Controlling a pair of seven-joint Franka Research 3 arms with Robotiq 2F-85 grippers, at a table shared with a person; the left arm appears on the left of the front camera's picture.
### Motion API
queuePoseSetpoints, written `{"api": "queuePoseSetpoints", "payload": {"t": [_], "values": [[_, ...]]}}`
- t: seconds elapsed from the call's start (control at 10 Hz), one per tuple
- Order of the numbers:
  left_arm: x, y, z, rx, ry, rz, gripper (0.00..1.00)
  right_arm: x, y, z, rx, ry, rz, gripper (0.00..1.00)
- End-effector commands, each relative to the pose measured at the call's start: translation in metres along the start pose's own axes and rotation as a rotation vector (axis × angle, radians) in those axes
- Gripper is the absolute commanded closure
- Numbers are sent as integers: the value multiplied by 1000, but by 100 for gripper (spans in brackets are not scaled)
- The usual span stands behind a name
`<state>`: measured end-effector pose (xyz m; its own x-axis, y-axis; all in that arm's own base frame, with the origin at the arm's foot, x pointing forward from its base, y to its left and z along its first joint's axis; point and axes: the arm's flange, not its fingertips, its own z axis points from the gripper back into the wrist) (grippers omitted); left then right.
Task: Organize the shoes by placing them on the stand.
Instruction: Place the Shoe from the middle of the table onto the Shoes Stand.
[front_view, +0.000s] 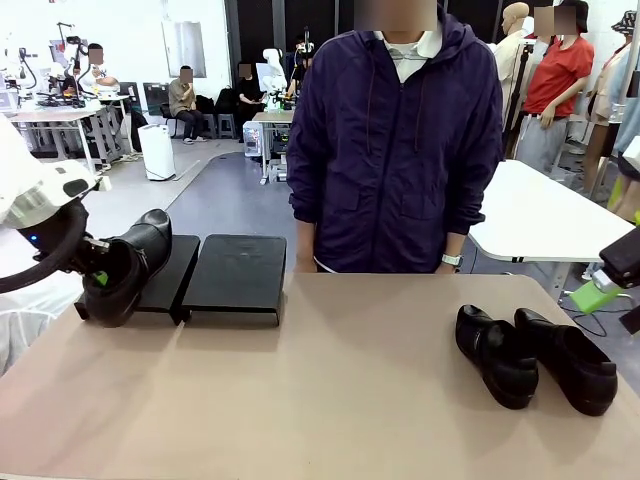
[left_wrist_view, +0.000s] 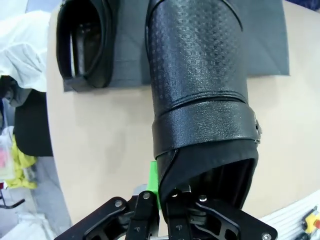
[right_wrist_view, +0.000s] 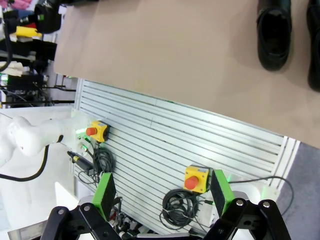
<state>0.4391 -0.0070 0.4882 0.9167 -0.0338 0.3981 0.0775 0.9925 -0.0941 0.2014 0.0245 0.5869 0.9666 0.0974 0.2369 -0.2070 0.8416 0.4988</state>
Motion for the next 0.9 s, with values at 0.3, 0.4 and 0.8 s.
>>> {"api": "queuePoseSetpoints", "payload": {"t": [0.3,0.4,0.8], "values": [[89,29,-53,-56,-19,-63,100,2,1,5,18,4,7,0],[97,33,-63,-11,-14,-18,100,2,1,5,18,4,7,0],[106,33,-89,14,-100,-7,100,2,1,5,18,4,7,0]]}}
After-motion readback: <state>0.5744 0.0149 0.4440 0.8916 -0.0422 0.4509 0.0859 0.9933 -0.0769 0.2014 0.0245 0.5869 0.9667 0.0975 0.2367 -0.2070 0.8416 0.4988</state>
